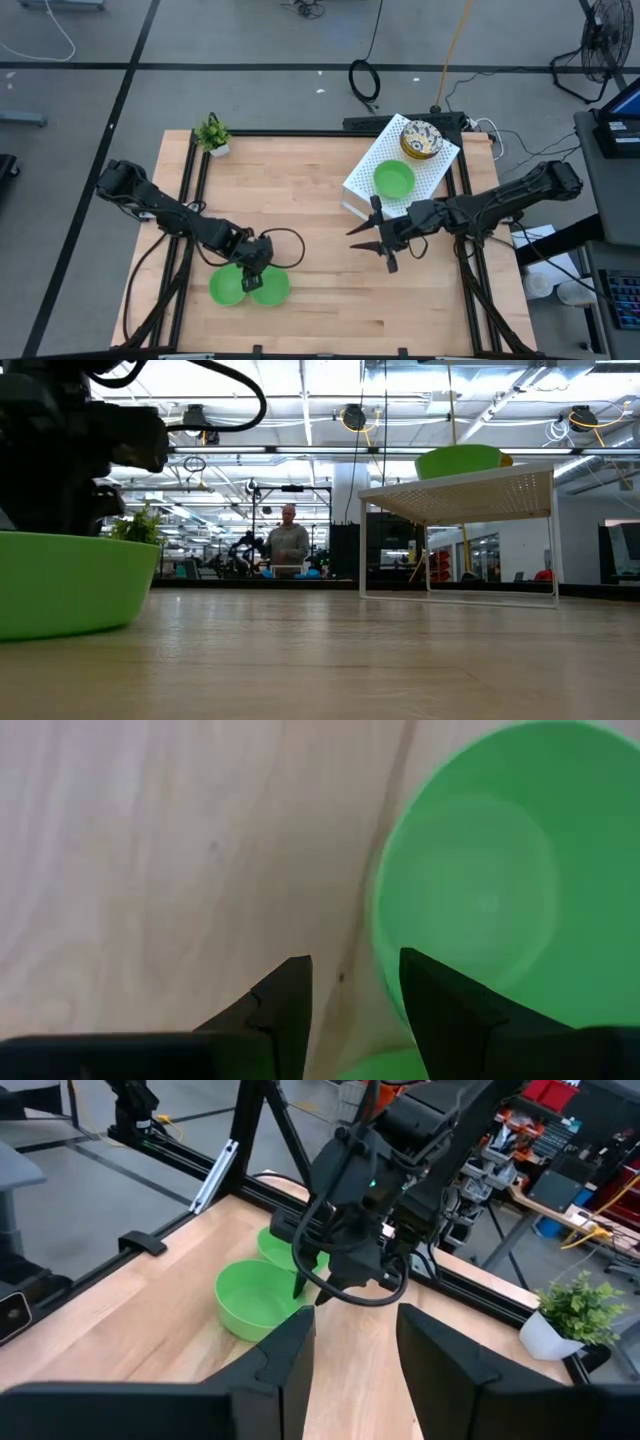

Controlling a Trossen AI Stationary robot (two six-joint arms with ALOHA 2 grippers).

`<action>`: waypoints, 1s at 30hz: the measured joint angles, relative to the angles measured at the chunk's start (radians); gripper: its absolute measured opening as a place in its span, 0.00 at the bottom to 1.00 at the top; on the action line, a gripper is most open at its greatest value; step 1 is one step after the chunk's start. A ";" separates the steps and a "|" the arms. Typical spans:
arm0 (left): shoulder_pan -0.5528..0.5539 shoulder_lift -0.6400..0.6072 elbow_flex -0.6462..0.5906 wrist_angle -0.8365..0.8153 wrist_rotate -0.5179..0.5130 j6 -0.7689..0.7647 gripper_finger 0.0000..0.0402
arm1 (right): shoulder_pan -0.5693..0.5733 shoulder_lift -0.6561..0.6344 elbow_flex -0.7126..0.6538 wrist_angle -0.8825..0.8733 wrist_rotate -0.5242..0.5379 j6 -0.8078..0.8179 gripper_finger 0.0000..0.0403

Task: Pick & Place Mini bowls
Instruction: Stack the right green bowl on top of the other green bowl on the shelf

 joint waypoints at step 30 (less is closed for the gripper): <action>0.295 0.000 0.000 -0.112 -0.263 -0.019 0.22 | 0.000 0.000 0.000 -0.018 0.000 -0.010 0.32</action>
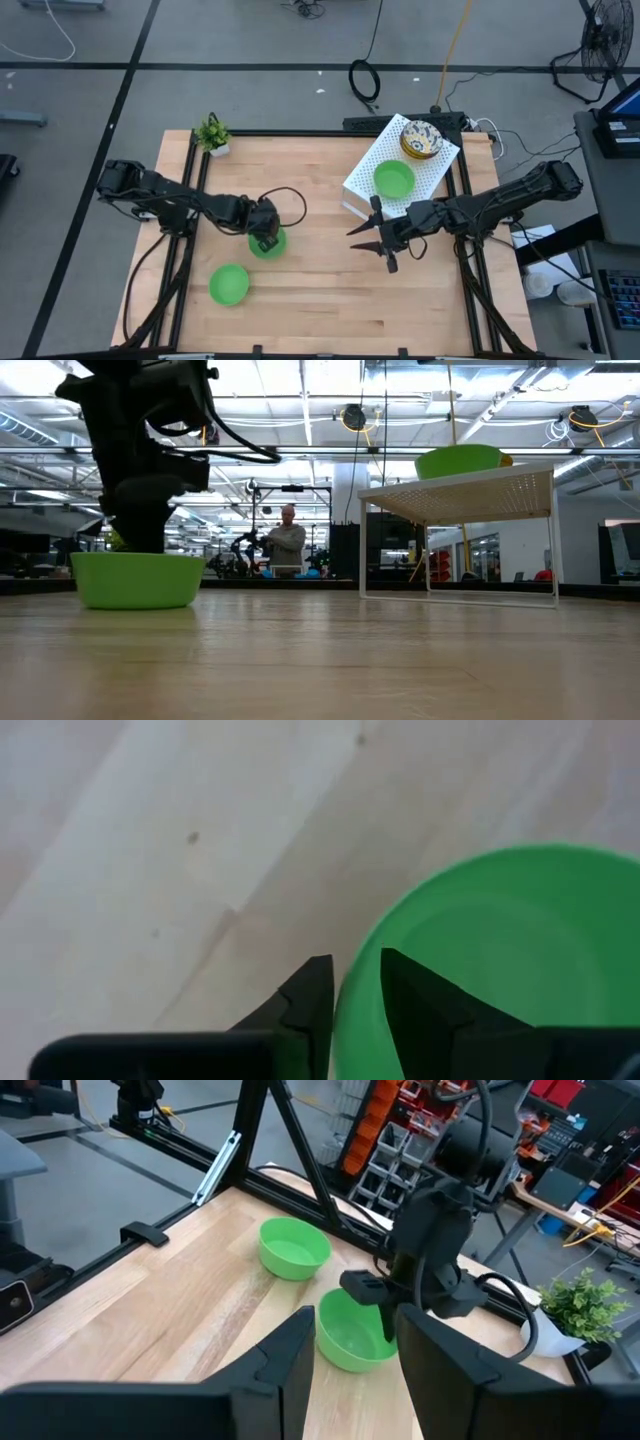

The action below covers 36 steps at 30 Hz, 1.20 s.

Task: Pick & Place Mini bowls
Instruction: Stack the right green bowl on top of the other green bowl on the shelf

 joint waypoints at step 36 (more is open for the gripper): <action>0.005 -0.007 0.219 0.020 -0.398 0.356 0.01 | -0.001 0.000 0.000 -0.020 0.000 0.000 0.32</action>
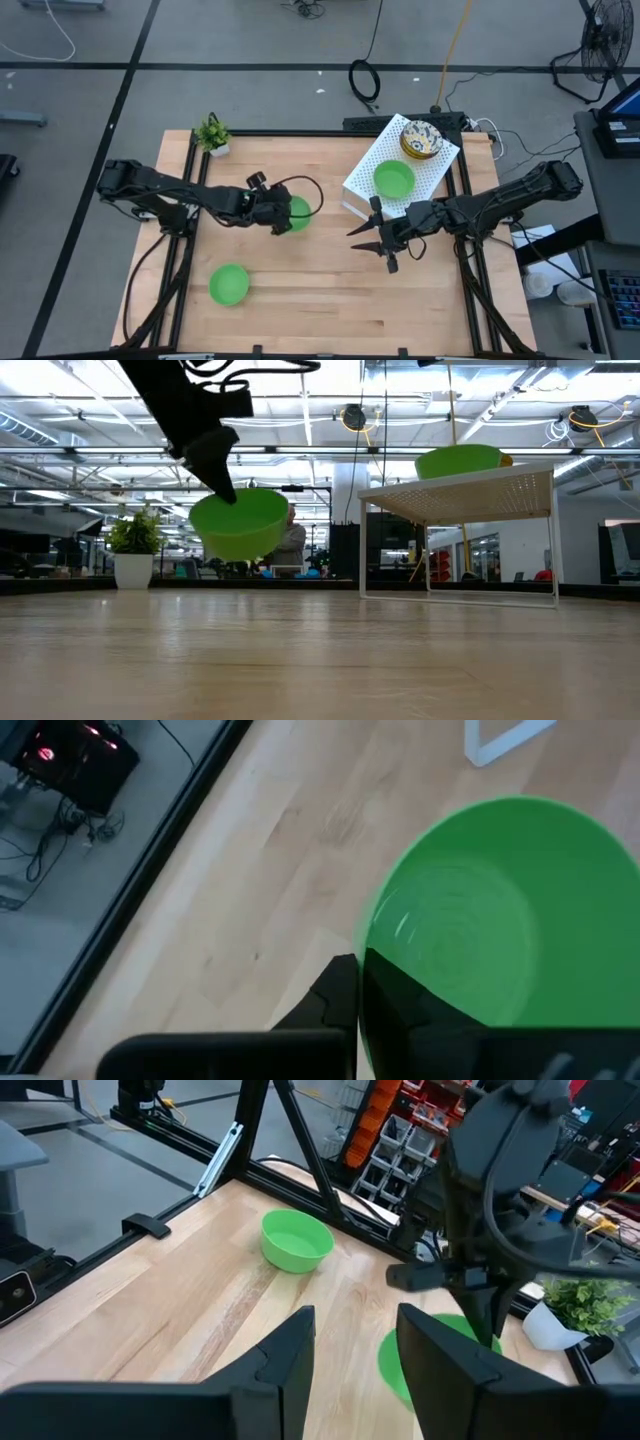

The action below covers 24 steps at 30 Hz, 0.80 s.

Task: Pick & Place Mini bowls
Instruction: Stack the right green bowl on top of the other green bowl on the shelf

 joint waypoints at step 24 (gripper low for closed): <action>-0.372 -0.370 0.018 -0.289 -0.606 -0.291 0.01 | 0.104 -0.184 -0.001 -0.269 0.315 0.169 0.32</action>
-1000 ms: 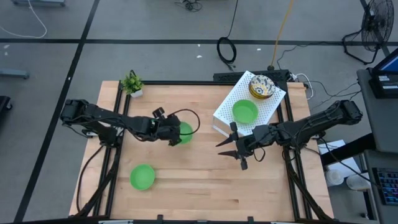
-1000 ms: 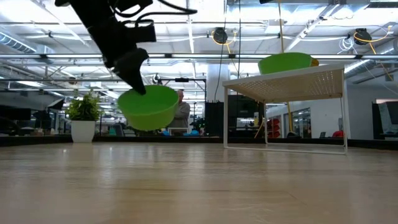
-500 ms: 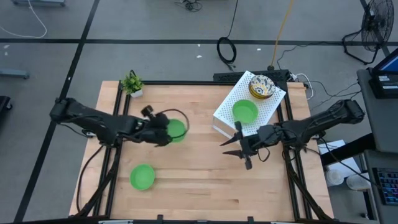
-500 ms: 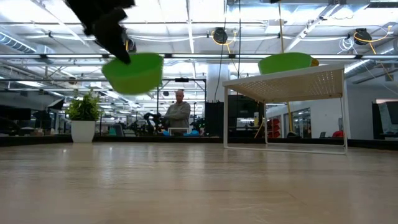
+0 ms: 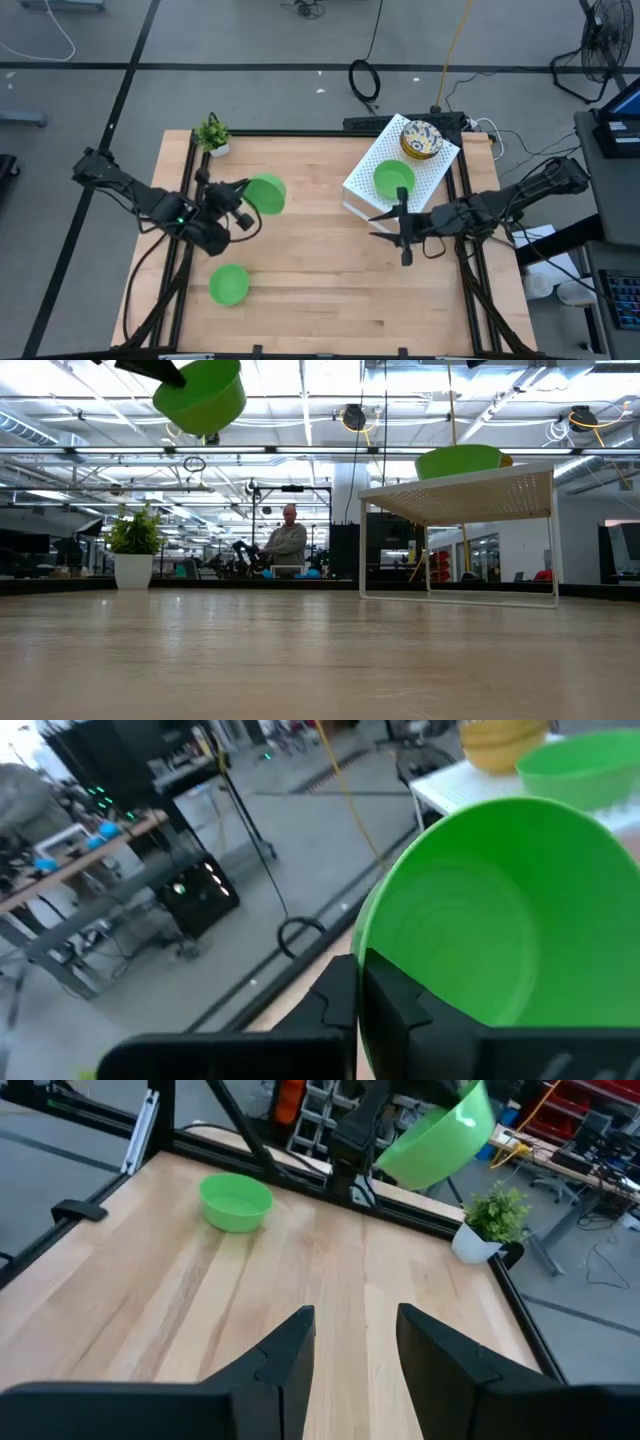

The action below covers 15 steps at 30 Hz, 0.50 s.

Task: Pick & Place Mini bowls
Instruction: Stack the right green bowl on top of the other green bowl on the shelf

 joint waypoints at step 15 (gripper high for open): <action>-0.013 0.119 -0.001 0.012 -0.297 0.176 0.01 | -0.021 0.035 0.000 0.081 -0.004 -0.048 0.32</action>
